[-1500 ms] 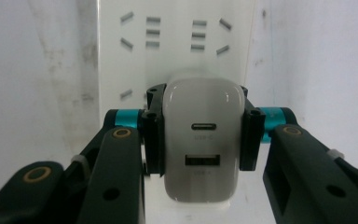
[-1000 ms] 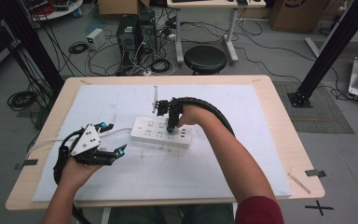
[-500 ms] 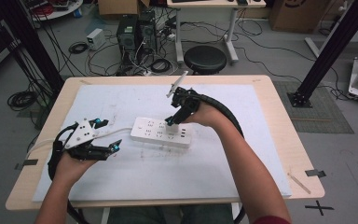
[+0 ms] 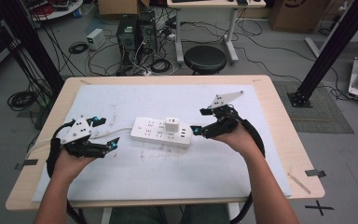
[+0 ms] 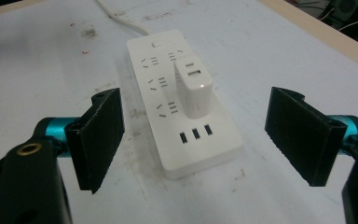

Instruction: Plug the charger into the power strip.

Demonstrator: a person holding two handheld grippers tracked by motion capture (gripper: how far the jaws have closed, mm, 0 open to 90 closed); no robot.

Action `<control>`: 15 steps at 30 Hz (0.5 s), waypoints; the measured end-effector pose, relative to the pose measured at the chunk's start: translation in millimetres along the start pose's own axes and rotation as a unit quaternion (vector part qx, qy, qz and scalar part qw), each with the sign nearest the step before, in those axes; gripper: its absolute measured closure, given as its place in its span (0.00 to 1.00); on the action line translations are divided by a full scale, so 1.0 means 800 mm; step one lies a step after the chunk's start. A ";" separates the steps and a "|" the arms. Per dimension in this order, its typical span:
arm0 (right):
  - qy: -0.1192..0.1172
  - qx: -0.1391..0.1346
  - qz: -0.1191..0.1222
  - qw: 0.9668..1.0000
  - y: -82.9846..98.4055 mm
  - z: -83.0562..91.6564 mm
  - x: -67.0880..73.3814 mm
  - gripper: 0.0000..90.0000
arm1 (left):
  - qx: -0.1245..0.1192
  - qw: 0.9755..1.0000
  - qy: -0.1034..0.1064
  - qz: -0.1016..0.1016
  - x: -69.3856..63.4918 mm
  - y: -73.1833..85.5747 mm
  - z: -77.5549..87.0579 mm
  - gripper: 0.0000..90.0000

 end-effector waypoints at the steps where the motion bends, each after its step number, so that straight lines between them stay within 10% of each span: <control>1: 0.001 -0.015 -0.011 1.000 0.010 0.003 0.000 0.22 | 0.002 1.000 0.001 0.000 0.001 0.001 0.000 0.19; 15: 0.010 -0.042 -0.039 0.998 0.053 0.009 0.004 0.22 | 0.002 1.000 0.012 0.007 -0.002 0.004 -0.009 0.19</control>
Point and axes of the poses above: each handheld gripper's, and its own axes: z roughly backward along the jaws, y roughly out of its underside, x roughly to its left, the point moved 6 cm from there along -z, roughly forward along the jaws, and after that the axes turned 14 degrees about x, right-handed, at the moved point
